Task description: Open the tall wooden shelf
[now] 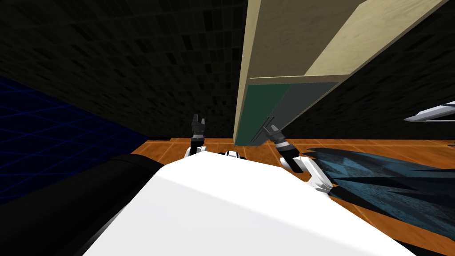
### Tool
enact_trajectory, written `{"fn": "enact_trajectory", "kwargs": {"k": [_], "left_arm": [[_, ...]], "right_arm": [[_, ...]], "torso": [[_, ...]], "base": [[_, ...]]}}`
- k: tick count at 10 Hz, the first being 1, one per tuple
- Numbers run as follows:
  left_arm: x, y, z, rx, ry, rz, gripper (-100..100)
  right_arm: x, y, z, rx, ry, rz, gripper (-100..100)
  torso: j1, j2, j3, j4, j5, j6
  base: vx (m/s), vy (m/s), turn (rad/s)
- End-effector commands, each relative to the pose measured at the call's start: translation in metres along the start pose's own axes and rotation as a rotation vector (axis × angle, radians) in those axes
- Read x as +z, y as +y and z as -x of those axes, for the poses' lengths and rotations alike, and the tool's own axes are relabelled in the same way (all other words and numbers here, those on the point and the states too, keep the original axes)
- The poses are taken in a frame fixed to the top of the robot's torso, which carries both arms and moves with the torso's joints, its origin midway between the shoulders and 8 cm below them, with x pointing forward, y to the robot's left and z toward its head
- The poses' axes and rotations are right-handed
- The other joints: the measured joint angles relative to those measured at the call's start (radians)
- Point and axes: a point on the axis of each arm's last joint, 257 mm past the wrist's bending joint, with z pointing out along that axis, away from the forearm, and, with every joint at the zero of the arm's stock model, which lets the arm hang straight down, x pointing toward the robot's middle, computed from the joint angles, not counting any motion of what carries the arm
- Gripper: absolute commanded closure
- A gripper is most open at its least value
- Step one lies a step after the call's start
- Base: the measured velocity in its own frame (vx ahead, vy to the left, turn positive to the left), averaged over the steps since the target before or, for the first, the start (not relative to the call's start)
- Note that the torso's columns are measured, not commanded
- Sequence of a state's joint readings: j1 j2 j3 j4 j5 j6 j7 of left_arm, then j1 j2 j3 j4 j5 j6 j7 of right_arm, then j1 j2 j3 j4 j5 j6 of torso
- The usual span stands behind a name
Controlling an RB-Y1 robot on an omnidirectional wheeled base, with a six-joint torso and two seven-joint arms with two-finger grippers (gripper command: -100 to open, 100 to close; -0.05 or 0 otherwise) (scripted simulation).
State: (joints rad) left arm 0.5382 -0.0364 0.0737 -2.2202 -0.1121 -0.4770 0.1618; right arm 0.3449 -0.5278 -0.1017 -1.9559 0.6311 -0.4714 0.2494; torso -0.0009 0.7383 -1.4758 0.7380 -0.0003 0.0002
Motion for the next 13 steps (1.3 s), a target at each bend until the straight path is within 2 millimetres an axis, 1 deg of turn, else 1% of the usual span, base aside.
{"fn": "enact_trajectory", "kwargs": {"k": [1, 4, 6, 9, 12, 13], "left_arm": [[0.000, 0.000, 0.000, 0.000, 0.000, 0.000, 0], [0.000, 0.000, 0.000, 0.000, 0.000, 0.000, 0], [0.000, 0.000, 0.000, 0.000, 0.000, 0.000, 0], [0.000, 0.000, 0.000, 0.000, 0.000, 0.000, 0], [0.000, 0.000, 0.000, 0.000, 0.000, 0.000, 0], [0.000, 0.000, 0.000, 0.000, 0.000, 0.000, 0]], "right_arm": [[-0.003, -0.032, -0.012, -0.176, 0.090, -0.027, -100], [-0.009, -0.074, -0.020, -0.374, 0.186, -0.056, -100], [-0.014, -0.102, -0.020, -0.504, 0.245, -0.072, -100], [-0.020, -0.140, -0.013, -0.680, 0.319, -0.091, -100], [-0.024, -0.169, -0.002, -0.818, 0.373, -0.106, -100], [-0.026, -0.182, 0.004, -0.881, 0.396, -0.114, -100]], "torso": [[0.000, 0.000, 0.000, 0.000, 0.000, 0.000], [0.002, -0.001, -0.001, 0.000, 0.001, 0.000], [0.001, 0.000, 0.000, 0.000, 0.000, 0.000], [0.001, 0.000, 0.000, 0.000, 0.000, 0.000], [0.000, 0.000, 0.000, 0.000, 0.000, 0.000], [0.000, 0.001, 0.001, 0.000, 0.000, 0.000]], "base": [[0.062, 0.117, -0.060], [0.075, 0.132, -0.061], [0.062, 0.120, -0.054], [0.066, 0.110, -0.046], [0.040, 0.087, -0.038], [0.039, 0.103, -0.048]]}}
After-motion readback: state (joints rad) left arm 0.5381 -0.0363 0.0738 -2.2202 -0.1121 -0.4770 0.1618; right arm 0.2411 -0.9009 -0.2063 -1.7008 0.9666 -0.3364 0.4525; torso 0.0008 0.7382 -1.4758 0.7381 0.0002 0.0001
